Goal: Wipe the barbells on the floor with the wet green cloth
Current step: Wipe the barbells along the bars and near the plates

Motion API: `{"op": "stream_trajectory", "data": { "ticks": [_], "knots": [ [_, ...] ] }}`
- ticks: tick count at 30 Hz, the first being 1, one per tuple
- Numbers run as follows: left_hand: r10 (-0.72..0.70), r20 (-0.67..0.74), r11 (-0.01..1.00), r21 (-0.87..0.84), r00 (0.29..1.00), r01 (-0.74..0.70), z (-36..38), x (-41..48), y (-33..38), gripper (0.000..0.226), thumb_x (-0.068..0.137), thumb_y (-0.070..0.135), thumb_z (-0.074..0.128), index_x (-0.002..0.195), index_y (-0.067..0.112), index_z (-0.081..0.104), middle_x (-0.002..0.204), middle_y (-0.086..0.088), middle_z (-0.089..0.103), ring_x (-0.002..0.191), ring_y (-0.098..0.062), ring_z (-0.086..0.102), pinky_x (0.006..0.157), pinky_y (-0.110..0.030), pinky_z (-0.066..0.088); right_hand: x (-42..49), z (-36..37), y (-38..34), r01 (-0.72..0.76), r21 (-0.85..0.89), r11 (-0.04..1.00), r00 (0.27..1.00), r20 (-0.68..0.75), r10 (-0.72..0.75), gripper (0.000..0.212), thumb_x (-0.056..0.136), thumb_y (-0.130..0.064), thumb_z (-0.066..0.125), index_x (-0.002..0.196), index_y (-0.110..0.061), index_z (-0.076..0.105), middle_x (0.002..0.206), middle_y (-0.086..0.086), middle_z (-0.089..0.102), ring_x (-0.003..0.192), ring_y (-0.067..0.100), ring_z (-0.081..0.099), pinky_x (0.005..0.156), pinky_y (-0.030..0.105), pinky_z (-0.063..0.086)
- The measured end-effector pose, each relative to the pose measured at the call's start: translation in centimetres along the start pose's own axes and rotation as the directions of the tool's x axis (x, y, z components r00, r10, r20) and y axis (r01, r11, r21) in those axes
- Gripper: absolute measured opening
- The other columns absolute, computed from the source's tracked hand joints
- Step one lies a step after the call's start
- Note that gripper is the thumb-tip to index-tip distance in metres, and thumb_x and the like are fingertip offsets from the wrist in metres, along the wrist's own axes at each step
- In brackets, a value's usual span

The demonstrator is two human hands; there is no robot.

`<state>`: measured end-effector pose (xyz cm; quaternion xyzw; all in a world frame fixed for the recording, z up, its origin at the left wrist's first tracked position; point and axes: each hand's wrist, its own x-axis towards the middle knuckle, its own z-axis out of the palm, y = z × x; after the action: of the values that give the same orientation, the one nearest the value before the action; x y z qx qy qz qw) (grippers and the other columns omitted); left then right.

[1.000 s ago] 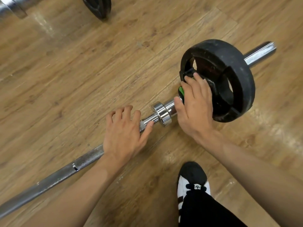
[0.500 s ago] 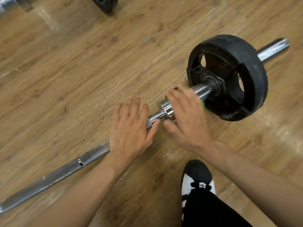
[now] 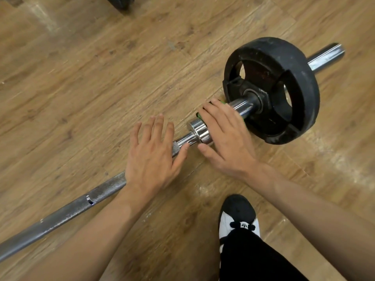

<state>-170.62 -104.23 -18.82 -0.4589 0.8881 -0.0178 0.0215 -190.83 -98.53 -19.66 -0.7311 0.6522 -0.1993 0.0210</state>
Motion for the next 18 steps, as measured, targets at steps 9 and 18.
{"op": "stream_trajectory", "data": {
  "ticks": [9,18],
  "knots": [
    [-0.023,-0.021,1.000,-0.015,1.000,0.023,0.3,1.0,-0.6,0.068,0.105,0.059,0.031,0.134,0.004,0.060,0.148,-0.022,0.055,0.138,-0.041,0.049,0.116,-0.055,0.032,1.9,0.7,1.0,-0.318,0.036,0.947,0.923,-0.217,0.318,0.081,0.107,-0.058,0.014,0.145,0.004,0.051,0.160,0.019,0.042,0.157,0.033,0.022,0.127,0.053,0.019],
    [-0.016,0.002,1.000,-0.011,1.000,0.016,0.1,2.1,-1.8,0.072,0.106,0.060,0.024,0.132,0.004,0.061,0.145,-0.022,0.058,0.133,-0.041,0.052,0.111,-0.055,0.035,3.6,-0.6,3.9,-0.190,-0.130,0.973,0.977,-0.118,0.175,0.080,0.109,-0.054,0.011,0.149,0.006,0.047,0.166,0.022,0.031,0.158,0.035,0.019,0.130,0.048,0.007]
  ]
}}
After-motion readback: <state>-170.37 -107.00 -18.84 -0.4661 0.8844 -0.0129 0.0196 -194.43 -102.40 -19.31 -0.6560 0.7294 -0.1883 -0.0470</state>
